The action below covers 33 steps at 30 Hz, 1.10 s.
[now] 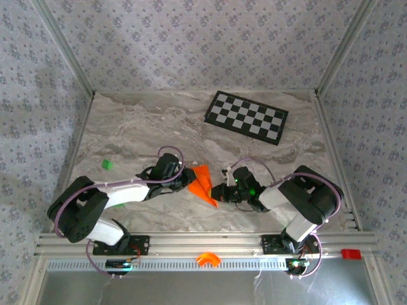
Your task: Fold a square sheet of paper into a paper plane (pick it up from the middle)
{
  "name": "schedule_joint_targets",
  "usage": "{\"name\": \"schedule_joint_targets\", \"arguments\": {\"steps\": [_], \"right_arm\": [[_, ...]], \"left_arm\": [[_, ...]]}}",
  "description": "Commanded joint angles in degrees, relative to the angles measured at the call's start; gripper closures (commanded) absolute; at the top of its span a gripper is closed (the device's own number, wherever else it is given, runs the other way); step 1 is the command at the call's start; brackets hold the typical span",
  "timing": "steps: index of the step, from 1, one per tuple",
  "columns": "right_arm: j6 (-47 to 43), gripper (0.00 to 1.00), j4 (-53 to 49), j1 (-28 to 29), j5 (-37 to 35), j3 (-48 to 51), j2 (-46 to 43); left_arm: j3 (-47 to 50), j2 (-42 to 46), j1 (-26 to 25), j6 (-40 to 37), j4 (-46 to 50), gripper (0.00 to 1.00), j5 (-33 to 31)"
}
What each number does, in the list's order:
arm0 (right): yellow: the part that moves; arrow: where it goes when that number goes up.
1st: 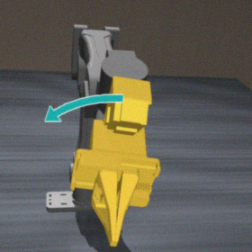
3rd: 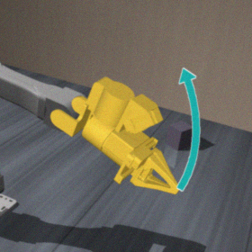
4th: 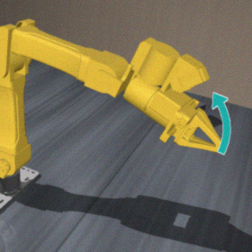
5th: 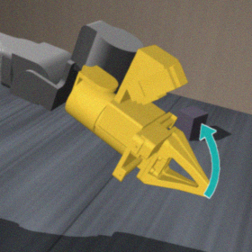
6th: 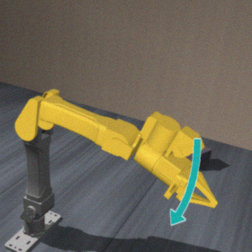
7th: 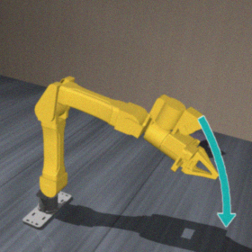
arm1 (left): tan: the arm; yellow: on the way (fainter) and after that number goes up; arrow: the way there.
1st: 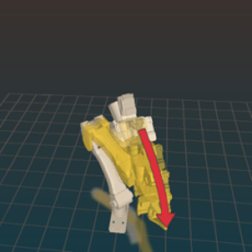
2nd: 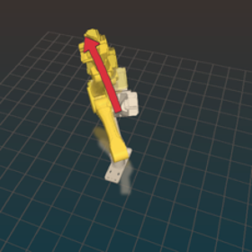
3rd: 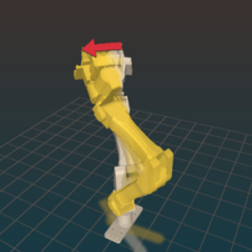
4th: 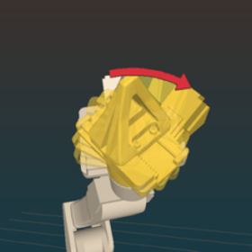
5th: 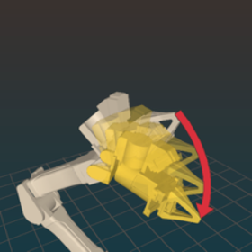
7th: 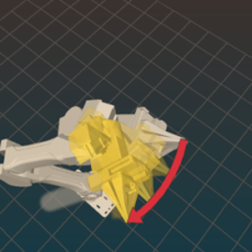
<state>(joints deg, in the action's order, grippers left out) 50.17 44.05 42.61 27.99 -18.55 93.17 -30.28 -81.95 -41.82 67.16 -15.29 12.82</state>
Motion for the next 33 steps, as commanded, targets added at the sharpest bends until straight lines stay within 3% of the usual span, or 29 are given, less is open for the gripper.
{"name": "schedule_joint_targets", "arguments": {"steps": [1, 14, 33], "right_arm": [[0.5, 1.0, -3.5, -0.2, -0.9, 1.5, 1.4], [0.2, 1.0, -4.3, -0.2, -1.4, 1.8, 0.0], [-0.6, 1.0, -4.3, 0.5, -0.4, 0.8, -0.2]], "left_arm": [[0.4, -1.4, -0.7, 0.1, -1.6, 0.83, 0.3], [-0.3, -6.8, -1.6, 1.0, -2.5, 0.89, 0.8], [3.9, -3.8, -4.3, 4.3, -0.2, 0.92, -5.9]]}}
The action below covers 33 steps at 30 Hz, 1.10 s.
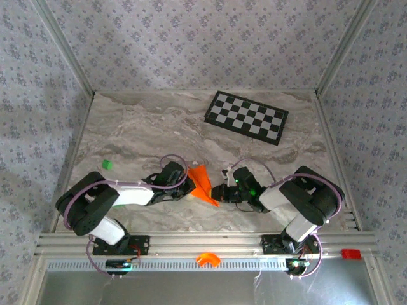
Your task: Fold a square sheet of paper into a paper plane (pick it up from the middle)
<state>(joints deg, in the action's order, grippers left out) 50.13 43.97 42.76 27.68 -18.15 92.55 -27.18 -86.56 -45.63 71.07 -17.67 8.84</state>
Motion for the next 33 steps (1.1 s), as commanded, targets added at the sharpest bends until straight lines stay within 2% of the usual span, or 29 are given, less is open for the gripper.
{"name": "schedule_joint_targets", "arguments": {"steps": [1, 22, 33], "right_arm": [[-0.5, 1.0, -4.2, 0.4, 0.0, 0.3, 0.5], [3.2, 1.0, -0.5, -1.7, 5.4, 0.7, 4.6], [5.0, 1.0, 0.2, -3.0, 6.4, 0.7, 5.6]], "left_arm": [[0.8, 0.9, -0.5, 0.4, 2.2, 0.92, -2.1], [-3.9, 5.0, -0.4, -6.4, 4.8, 0.86, -1.7], [-4.1, 2.0, -0.3, -6.2, -7.1, 0.9, 5.3]]}}
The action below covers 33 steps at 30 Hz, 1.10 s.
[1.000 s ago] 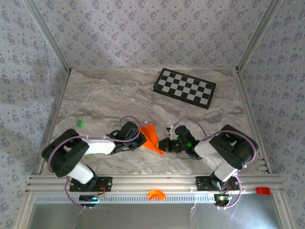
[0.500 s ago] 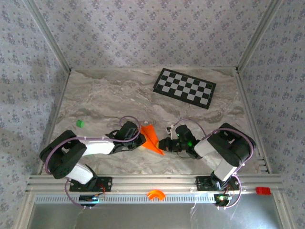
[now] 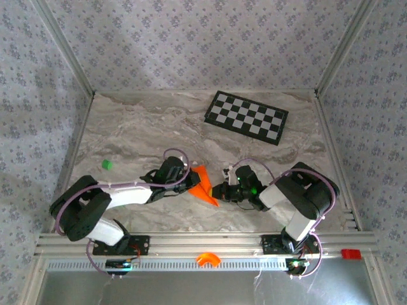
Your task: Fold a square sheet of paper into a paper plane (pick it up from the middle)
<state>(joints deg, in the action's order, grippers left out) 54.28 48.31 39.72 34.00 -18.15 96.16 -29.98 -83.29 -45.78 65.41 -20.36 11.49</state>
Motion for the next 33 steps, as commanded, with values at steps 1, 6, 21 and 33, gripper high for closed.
{"name": "schedule_joint_targets", "arguments": {"steps": [1, 6, 21, 33], "right_arm": [[0.9, 1.0, -4.1, -0.1, 0.2, 0.7, 2.0], [1.3, 1.0, -3.4, -0.3, 0.3, 0.7, 2.5], [1.9, 1.0, -2.6, -0.5, 0.2, 1.0, 3.3], [2.0, 1.0, -3.3, -0.4, -0.3, 0.9, 3.3]], "left_arm": [[-1.3, -1.7, -0.2, -0.1, -5.5, 0.9, 2.9], [-1.0, -5.0, -0.2, 1.5, -8.3, 0.9, 2.6], [1.9, -8.5, -0.1, 5.5, -13.0, 0.91, -1.3], [2.0, -9.1, -0.4, 5.7, -13.2, 0.91, -1.4]]}}
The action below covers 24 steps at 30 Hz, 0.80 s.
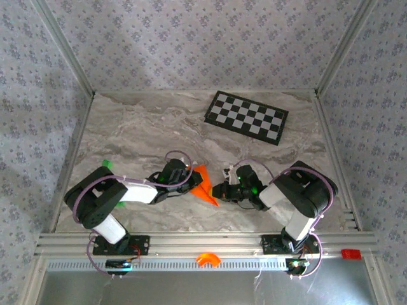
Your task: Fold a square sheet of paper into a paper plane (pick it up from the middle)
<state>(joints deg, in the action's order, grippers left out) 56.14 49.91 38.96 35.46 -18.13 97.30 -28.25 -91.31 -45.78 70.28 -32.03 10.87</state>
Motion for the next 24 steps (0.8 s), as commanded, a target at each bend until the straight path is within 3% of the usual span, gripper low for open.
{"name": "schedule_joint_targets", "arguments": {"steps": [1, 24], "right_arm": [[0.1, 1.0, -5.0, 0.3, -1.6, 0.8, 2.3], [-0.2, 1.0, -7.8, 0.3, -1.9, 0.3, 2.3]], "left_arm": [[0.2, -1.1, -0.4, 0.9, -1.5, 0.9, -0.9], [-3.0, -3.0, -0.4, -0.4, 1.1, 0.9, -0.8]]}}
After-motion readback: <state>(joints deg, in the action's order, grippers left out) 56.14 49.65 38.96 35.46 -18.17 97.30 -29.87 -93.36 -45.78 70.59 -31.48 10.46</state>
